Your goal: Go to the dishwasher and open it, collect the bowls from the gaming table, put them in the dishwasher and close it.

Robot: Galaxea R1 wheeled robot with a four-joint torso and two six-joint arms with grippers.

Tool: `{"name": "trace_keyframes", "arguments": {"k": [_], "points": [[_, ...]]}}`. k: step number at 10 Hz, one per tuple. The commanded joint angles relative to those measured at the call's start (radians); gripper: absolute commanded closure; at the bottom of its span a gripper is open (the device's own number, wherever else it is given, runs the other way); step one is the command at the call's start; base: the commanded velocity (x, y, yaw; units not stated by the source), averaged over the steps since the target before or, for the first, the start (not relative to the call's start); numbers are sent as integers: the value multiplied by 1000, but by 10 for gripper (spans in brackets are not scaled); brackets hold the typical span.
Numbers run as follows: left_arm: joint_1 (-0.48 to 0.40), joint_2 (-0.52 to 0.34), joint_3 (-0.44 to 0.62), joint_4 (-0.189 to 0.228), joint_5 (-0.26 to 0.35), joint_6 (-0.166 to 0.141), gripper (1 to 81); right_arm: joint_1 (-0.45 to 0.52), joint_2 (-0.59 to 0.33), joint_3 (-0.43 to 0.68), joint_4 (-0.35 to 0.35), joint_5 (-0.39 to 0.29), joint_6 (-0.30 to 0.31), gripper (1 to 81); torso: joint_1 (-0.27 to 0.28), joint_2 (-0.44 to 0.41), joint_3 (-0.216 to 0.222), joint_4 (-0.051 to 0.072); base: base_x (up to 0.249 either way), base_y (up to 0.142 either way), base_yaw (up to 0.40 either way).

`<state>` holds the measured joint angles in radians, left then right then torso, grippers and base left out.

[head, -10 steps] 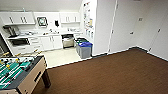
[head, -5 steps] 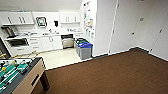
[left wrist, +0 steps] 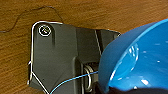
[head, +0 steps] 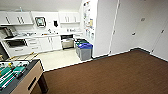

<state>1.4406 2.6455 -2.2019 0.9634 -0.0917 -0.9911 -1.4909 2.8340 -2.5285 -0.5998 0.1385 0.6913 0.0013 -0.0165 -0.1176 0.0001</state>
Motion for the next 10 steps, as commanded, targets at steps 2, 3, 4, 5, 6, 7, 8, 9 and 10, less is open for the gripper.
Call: {"name": "trace_keyframes", "arguments": {"k": [2,3,4,5,6,7,8,9,10], "points": [[-42,-27,13,0,13,5,811,42,-16,2,-12,-34,-3,811,0,0,0,0,143,0,0],[-41,-27,13,-2,13,5,811,42,-16,2,-12,-34,-3,811,0,0,0,0,143,0,0],[-41,-27,13,-2,13,5,811,40,-16,2,-12,-34,-3,811,0,0,0,0,144,0,0],[-41,-25,13,0,13,5,811,40,-16,2,-12,-34,-3,811,0,0,0,0,144,0,0],[-41,-25,13,-2,13,5,811,40,-17,2,-12,-34,-3,811,0,0,0,0,144,0,0],[-39,-25,13,-2,10,5,811,42,-16,2,-12,-34,-3,811,0,0,0,0,144,0,0],[-38,-27,11,-2,-3,5,811,42,-17,2,-12,-34,-3,811,0,0,0,0,144,0,0],[-36,-28,11,-3,-6,3,811,42,-17,2,-12,-34,-3,811,0,0,0,0,145,0,0],[-36,-28,10,-3,-6,5,811,42,-16,2,-12,-34,-3,811,0,0,0,0,145,0,0]]}}
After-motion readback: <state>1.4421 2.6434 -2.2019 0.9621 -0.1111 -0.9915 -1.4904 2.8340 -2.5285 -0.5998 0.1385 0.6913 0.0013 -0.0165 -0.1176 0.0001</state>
